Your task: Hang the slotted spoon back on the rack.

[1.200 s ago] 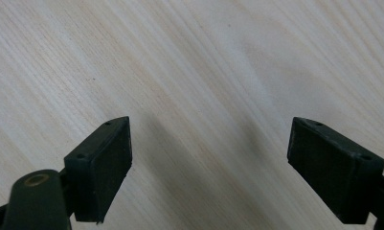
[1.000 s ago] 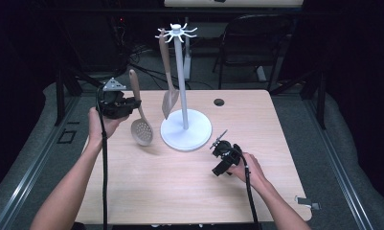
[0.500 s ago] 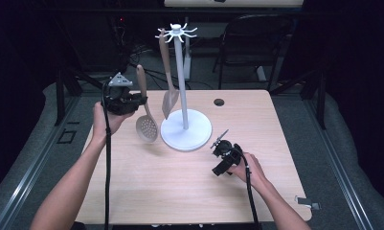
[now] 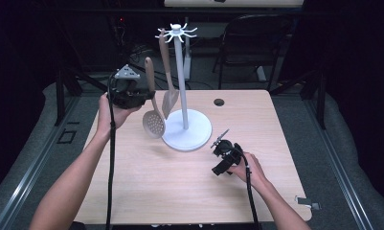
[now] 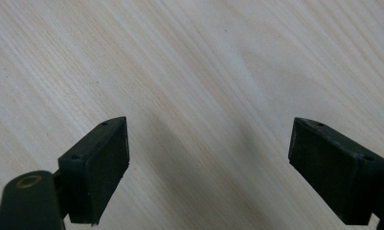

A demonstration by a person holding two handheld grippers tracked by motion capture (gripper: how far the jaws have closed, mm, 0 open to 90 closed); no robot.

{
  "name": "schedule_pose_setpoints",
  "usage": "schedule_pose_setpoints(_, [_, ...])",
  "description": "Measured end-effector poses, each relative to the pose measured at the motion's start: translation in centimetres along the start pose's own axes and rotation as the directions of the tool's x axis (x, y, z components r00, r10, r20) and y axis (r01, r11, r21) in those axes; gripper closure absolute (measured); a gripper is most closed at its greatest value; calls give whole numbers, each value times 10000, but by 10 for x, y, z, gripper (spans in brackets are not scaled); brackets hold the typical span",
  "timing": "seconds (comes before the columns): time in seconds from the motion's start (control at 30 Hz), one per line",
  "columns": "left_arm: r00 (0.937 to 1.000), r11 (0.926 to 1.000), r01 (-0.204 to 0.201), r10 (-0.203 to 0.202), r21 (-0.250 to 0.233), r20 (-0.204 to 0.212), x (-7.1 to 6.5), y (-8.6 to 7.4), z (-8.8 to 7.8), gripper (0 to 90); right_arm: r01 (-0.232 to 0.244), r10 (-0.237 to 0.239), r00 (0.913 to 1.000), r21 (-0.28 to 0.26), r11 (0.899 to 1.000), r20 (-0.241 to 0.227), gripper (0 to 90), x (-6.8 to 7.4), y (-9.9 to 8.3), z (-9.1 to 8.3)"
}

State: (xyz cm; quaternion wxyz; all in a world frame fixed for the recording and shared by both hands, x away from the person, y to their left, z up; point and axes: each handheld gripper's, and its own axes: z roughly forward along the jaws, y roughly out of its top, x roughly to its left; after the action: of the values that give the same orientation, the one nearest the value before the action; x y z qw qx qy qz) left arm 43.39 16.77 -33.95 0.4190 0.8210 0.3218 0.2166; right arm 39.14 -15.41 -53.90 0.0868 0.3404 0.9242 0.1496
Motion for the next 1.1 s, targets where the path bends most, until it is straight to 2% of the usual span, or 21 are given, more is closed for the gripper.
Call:
schedule_pose_setpoints(0.23, [9999,9999,-131,131,-14,76,-4,18,3,749,-31,31,10000,-59,10000,-32,130,0,0,0])
schedule_pose_setpoints(0.6, [9999,10000,-63,62,36,160,-4,42,9,748,-36,36,10000,-37,10000,-42,131,0,0,0])
schedule_pose_setpoints(0.87, [9999,9999,19,-21,122,154,-4,51,14,748,69,-70,10000,127,9999,69,131,0,0,-1])
schedule_pose_setpoints(1.1, [9998,9997,145,-147,221,98,-2,56,20,748,22,-22,10000,63,10000,-26,130,0,0,0])
